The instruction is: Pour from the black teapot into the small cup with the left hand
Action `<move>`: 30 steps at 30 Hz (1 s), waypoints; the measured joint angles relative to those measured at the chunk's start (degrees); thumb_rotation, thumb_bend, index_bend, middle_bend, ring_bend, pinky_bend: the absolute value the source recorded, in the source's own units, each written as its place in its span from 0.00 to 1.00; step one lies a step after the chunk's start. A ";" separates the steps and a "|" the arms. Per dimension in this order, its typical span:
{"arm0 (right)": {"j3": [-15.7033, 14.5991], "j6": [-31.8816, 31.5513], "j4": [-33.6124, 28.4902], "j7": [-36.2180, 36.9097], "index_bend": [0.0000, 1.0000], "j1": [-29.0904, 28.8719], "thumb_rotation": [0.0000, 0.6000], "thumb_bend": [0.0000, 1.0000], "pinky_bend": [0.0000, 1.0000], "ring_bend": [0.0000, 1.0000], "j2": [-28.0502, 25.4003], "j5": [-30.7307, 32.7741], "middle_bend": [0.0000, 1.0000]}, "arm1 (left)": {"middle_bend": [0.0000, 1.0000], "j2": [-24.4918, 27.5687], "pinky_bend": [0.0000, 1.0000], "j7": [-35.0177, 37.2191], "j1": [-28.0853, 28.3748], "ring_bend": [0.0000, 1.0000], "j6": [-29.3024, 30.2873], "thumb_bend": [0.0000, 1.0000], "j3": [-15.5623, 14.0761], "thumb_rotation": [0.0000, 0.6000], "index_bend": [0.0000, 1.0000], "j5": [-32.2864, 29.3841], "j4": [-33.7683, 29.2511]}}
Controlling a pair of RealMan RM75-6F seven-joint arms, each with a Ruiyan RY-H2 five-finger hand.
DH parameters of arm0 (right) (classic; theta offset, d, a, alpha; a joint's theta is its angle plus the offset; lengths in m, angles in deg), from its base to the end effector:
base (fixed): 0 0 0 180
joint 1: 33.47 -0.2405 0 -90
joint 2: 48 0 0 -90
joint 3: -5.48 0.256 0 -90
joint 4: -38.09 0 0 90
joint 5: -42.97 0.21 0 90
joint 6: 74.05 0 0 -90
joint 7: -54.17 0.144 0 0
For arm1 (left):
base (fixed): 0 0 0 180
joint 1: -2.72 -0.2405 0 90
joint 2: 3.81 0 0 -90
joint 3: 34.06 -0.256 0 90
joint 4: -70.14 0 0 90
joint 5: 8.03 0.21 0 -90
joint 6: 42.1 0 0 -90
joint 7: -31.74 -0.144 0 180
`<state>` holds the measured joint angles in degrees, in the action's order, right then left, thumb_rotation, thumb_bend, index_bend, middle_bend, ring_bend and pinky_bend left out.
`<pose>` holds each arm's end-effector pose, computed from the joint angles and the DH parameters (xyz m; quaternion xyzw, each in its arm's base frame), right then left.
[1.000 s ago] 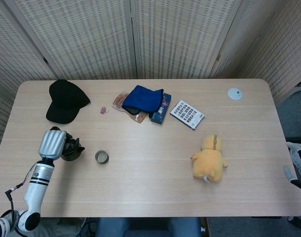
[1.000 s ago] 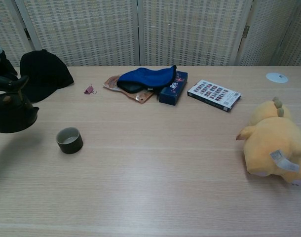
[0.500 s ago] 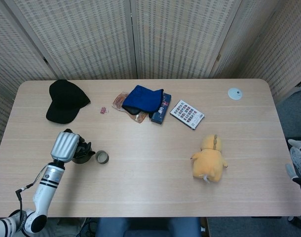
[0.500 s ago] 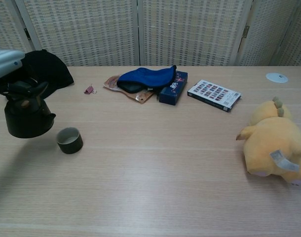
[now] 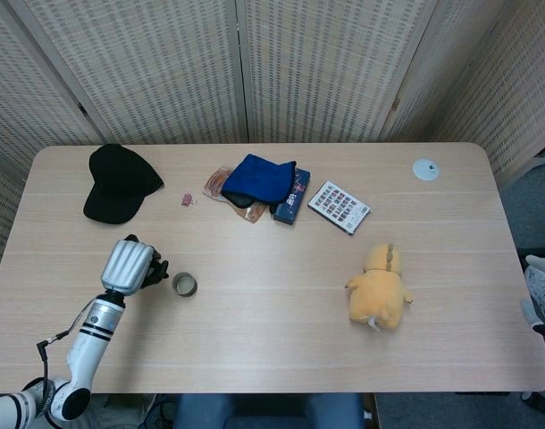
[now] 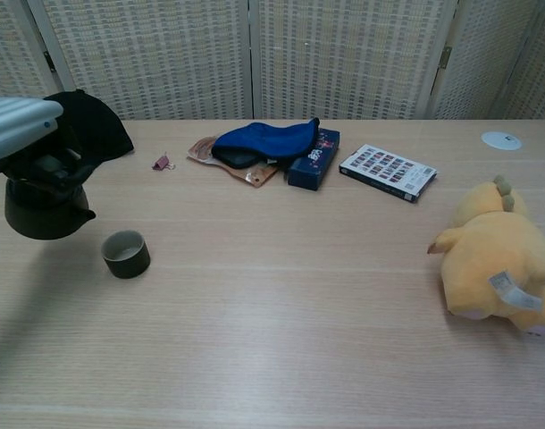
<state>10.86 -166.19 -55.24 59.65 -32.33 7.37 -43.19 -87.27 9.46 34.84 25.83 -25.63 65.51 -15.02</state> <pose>-0.3202 -0.1558 0.2280 0.5535 -0.3491 0.4005 0.6413 -0.2013 0.3208 0.0396 -0.7087 -0.2991 -0.3777 0.5154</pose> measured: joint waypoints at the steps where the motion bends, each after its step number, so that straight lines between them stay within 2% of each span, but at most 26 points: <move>1: -0.01 -0.03 0.06 0.06 0.25 0.03 1.00 0.30 0.16 0.19 0.02 0.02 0.28 | 1.00 -0.04 0.43 -0.07 0.02 1.00 -0.02 0.47 0.01 0.82 1.00 -0.04 -0.04; 14: -0.07 -0.40 0.41 0.48 0.25 0.42 1.00 0.30 0.16 0.19 0.14 0.09 0.28 | 1.00 -1.34 0.43 -2.65 0.57 1.00 -0.14 0.47 -0.32 0.87 1.00 0.28 0.15; 30: -0.08 -0.92 0.40 0.73 0.25 0.94 1.00 0.30 0.16 0.19 -0.08 0.20 0.28 | 1.00 -4.61 0.43 -7.53 2.04 1.00 0.32 0.47 -1.69 0.86 1.00 3.65 2.10</move>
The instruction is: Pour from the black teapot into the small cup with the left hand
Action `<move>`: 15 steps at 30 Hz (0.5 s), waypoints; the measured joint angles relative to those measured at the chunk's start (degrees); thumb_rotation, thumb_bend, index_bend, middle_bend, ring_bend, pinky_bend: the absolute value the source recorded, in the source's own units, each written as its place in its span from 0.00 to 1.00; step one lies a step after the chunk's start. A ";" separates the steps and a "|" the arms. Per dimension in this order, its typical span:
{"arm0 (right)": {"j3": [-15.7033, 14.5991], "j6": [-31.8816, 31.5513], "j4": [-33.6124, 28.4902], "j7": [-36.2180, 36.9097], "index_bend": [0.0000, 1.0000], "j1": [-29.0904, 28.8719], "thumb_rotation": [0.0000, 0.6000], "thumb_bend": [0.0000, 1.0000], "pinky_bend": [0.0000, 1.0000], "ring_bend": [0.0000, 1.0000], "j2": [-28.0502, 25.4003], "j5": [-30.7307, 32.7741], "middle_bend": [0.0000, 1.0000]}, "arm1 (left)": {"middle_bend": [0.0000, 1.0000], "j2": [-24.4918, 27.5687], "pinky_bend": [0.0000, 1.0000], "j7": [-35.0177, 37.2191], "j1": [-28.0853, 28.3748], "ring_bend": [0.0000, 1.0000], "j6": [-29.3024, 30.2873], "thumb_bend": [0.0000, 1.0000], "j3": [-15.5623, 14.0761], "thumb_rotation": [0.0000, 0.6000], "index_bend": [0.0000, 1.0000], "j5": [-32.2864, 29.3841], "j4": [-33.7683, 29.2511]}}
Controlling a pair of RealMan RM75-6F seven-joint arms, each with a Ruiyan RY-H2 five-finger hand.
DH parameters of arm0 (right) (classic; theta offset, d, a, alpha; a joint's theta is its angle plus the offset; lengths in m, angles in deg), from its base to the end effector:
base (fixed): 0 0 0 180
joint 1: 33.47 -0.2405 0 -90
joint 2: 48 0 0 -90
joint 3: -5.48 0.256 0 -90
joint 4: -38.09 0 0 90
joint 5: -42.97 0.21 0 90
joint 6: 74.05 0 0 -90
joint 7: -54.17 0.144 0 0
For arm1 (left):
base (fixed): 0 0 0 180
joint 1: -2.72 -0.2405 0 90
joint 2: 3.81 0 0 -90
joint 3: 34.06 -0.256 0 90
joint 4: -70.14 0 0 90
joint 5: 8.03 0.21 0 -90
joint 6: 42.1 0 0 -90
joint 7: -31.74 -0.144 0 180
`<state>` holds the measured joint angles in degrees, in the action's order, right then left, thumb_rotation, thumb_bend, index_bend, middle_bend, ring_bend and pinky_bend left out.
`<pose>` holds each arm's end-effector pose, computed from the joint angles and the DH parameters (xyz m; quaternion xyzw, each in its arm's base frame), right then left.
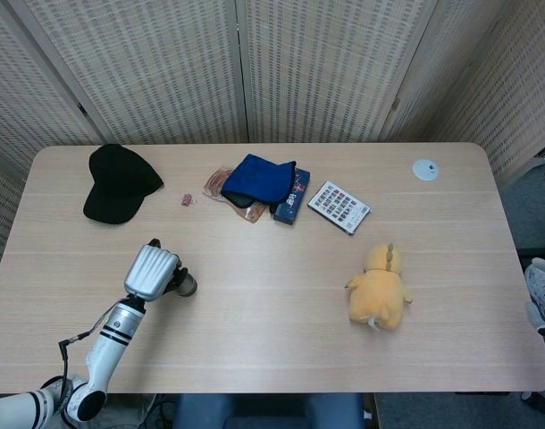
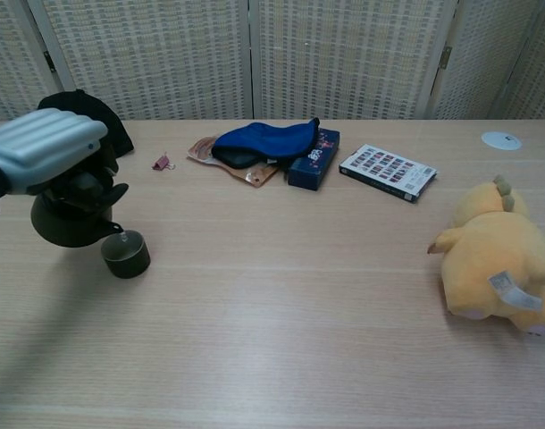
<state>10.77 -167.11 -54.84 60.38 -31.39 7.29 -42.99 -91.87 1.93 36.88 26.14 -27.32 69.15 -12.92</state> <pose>-0.3232 -0.1499 0.2312 0.5464 -0.3502 0.4005 0.6469 -0.1794 0.3148 0.0106 -0.7486 -0.2292 -0.3646 0.5041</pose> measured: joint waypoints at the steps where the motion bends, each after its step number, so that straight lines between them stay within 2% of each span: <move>1: 0.00 -0.04 0.03 0.05 0.25 0.05 1.00 0.30 0.16 0.19 -0.01 0.01 0.28 | 1.00 -0.11 0.43 -0.19 0.03 1.00 0.06 0.47 -0.10 0.86 1.00 0.24 0.20; 15: 0.07 0.14 0.22 0.30 0.25 0.00 1.00 0.30 0.16 0.19 0.02 -0.02 0.28 | 1.00 -1.19 0.43 -2.73 0.22 1.00 1.57 0.47 -1.02 0.86 1.00 3.38 2.41</move>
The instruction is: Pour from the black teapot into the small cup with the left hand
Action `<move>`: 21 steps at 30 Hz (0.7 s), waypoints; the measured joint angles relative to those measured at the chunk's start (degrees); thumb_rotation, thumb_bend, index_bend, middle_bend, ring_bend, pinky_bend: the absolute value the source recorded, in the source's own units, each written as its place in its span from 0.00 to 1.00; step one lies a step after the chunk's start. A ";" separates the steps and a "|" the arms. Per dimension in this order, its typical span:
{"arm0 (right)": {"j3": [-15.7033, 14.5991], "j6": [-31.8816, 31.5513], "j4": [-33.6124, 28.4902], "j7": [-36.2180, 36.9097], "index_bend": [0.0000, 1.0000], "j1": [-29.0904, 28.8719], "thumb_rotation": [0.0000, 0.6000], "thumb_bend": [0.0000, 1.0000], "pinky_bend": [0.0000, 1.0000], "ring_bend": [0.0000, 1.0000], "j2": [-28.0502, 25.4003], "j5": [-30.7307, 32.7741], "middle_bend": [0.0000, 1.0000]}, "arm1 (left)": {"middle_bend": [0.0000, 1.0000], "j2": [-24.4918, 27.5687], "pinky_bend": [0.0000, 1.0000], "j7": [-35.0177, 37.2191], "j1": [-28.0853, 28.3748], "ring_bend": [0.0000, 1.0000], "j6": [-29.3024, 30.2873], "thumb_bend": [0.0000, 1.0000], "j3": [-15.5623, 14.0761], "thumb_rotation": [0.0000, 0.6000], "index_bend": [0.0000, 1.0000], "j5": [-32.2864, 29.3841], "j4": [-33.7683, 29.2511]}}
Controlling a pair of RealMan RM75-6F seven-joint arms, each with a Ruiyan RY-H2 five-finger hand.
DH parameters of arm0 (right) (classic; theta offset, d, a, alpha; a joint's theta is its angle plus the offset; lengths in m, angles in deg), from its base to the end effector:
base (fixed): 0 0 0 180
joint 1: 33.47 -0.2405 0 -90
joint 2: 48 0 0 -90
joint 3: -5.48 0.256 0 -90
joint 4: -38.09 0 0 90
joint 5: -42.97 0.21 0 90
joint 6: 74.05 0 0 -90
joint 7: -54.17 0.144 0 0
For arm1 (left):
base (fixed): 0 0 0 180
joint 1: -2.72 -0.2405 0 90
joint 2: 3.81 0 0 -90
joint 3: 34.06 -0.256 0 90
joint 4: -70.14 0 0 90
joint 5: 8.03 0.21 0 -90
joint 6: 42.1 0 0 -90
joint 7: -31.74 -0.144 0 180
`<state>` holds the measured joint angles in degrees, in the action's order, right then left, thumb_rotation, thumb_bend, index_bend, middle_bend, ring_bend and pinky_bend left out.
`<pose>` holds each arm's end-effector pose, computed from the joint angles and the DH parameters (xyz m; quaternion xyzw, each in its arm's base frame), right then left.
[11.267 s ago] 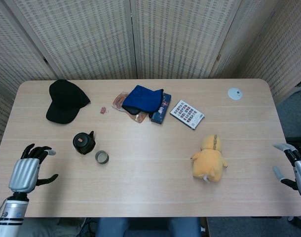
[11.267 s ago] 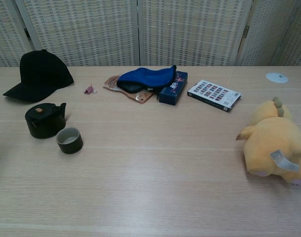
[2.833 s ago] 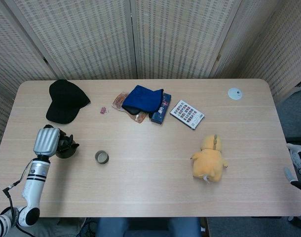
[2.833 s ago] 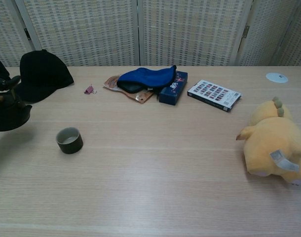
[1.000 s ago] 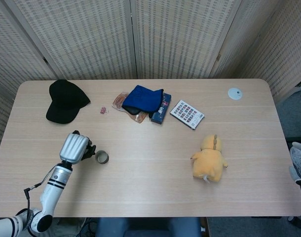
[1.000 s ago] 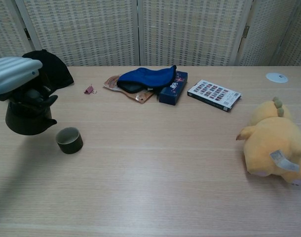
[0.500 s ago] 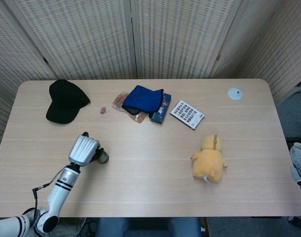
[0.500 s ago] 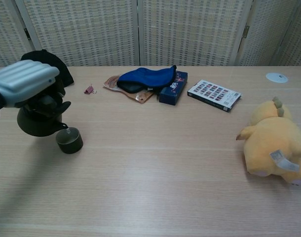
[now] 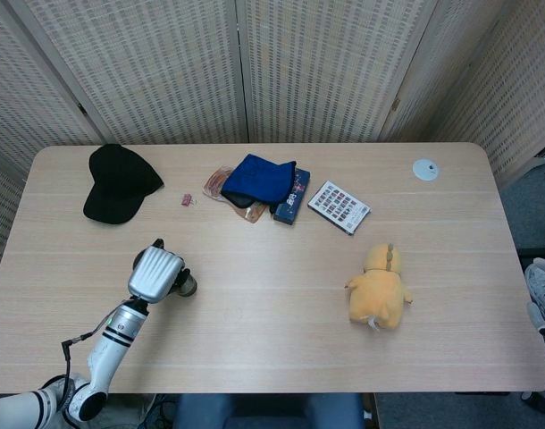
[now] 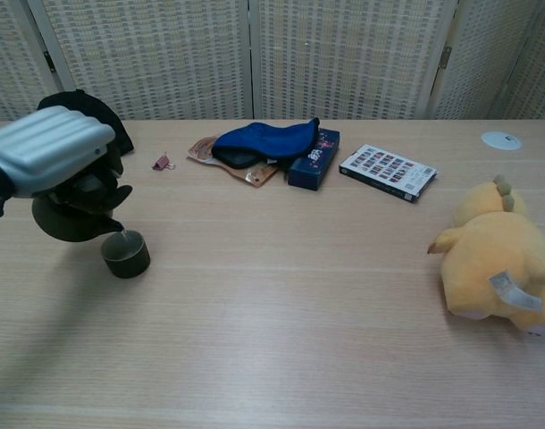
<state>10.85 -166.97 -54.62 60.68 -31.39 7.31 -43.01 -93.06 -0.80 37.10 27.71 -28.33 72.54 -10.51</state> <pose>-0.3239 -0.1502 0.2314 0.5464 -0.3509 0.4010 0.6462 -0.1775 0.3128 0.0066 -0.7601 -0.1780 -0.3593 0.5114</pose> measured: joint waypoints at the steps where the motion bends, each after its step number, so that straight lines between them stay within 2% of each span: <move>1: 0.00 0.01 0.00 0.01 0.25 0.00 1.00 0.30 0.16 0.19 0.00 -0.01 0.28 | 1.00 0.00 0.43 -0.12 -0.03 1.00 0.04 0.47 -0.08 0.86 1.00 0.13 0.07; 21: 0.00 -0.39 0.10 0.11 0.25 0.31 1.00 0.30 0.16 0.19 0.14 -0.08 0.28 | 1.00 -0.03 0.43 -3.28 -0.49 1.00 1.57 0.47 -1.05 0.87 1.00 3.26 1.77</move>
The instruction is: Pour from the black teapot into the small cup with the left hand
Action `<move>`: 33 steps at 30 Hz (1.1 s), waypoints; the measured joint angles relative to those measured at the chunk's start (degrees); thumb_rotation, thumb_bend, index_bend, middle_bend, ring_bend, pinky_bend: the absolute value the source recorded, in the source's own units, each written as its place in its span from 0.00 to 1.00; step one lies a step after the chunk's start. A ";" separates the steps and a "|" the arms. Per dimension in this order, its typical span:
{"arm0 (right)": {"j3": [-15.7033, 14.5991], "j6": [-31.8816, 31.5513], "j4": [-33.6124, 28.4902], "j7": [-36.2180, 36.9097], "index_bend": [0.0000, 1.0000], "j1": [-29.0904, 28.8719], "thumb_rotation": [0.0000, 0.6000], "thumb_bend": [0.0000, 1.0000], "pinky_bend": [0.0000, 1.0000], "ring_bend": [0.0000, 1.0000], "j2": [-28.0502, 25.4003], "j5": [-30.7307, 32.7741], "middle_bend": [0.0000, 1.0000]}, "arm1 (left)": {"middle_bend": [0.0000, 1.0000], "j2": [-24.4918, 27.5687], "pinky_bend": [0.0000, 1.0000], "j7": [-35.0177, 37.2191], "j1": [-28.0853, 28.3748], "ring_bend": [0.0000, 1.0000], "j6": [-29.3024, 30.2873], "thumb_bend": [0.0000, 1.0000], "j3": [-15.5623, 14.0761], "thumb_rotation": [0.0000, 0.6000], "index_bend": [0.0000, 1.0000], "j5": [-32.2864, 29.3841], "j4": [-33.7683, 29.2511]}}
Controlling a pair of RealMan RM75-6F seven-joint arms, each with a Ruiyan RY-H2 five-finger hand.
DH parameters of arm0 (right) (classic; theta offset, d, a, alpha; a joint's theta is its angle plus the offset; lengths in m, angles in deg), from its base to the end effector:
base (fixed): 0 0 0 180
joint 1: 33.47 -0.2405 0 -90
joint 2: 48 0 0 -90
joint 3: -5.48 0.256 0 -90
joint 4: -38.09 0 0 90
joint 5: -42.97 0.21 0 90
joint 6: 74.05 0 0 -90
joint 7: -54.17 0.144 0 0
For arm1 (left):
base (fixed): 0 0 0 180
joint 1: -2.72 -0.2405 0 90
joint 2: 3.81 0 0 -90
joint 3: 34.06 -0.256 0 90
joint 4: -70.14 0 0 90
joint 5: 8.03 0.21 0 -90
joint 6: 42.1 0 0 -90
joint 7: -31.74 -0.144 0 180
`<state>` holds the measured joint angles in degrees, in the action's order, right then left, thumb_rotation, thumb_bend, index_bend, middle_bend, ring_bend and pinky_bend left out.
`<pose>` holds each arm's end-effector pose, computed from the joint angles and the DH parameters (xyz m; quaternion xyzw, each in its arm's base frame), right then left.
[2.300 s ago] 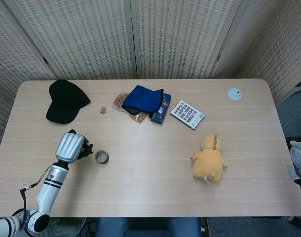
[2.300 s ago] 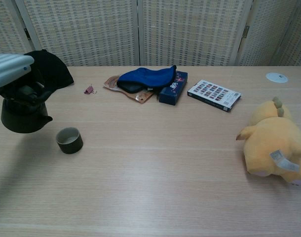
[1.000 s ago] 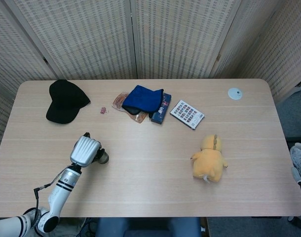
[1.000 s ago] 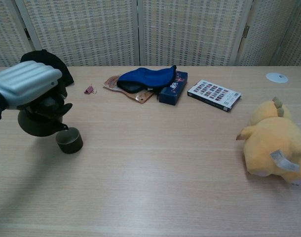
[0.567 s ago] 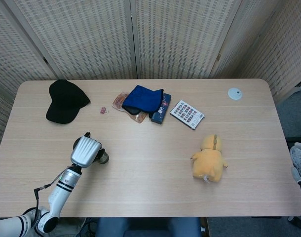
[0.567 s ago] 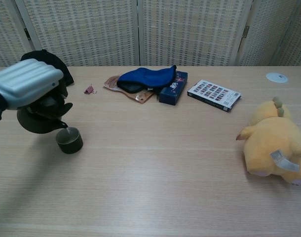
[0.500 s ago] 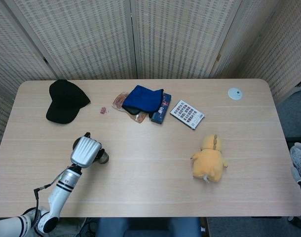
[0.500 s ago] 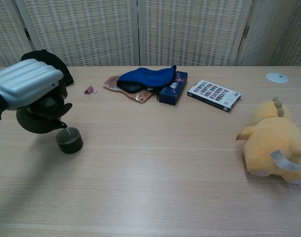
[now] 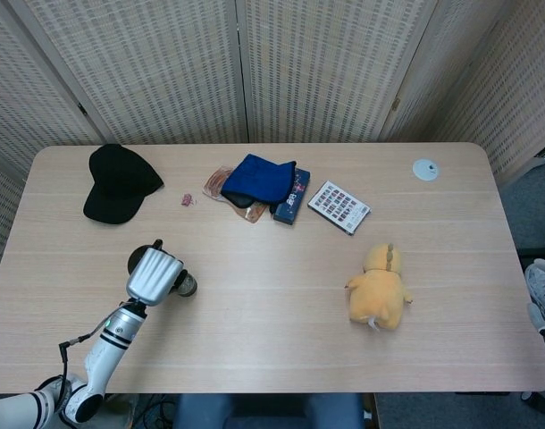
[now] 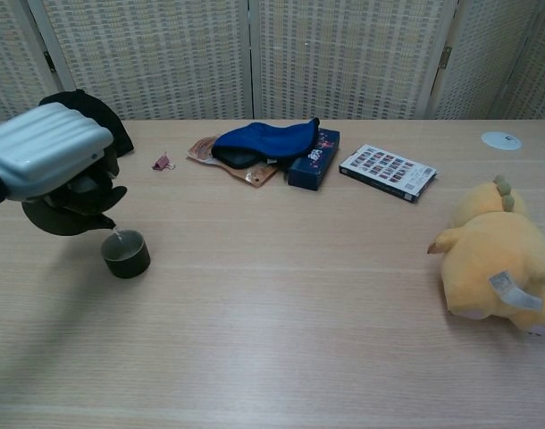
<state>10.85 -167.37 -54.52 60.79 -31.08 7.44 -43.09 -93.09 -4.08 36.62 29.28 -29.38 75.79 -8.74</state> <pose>-0.3243 -0.1483 0.2316 0.5442 -0.3504 0.4022 0.6475 -0.1812 0.3091 0.0081 -0.7689 -0.1251 -0.3456 0.5231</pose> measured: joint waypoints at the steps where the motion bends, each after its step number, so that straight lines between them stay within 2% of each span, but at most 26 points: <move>1: -0.01 -0.01 0.02 0.00 0.25 0.02 1.00 0.30 0.16 0.19 0.00 0.01 0.28 | 1.00 -0.05 0.43 -0.04 -0.05 1.00 0.02 0.47 -0.06 0.87 1.00 0.10 0.10; 33: 0.06 -0.37 -0.07 0.04 0.25 0.30 1.00 0.30 0.16 0.19 -0.05 -0.12 0.28 | 1.00 -0.87 0.43 -1.64 -0.70 1.00 1.07 0.47 0.25 0.86 1.00 1.84 1.86</move>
<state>10.90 -167.74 -54.59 60.82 -30.78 7.39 -43.20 -93.96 -5.72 35.92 30.35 -29.13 77.63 -6.88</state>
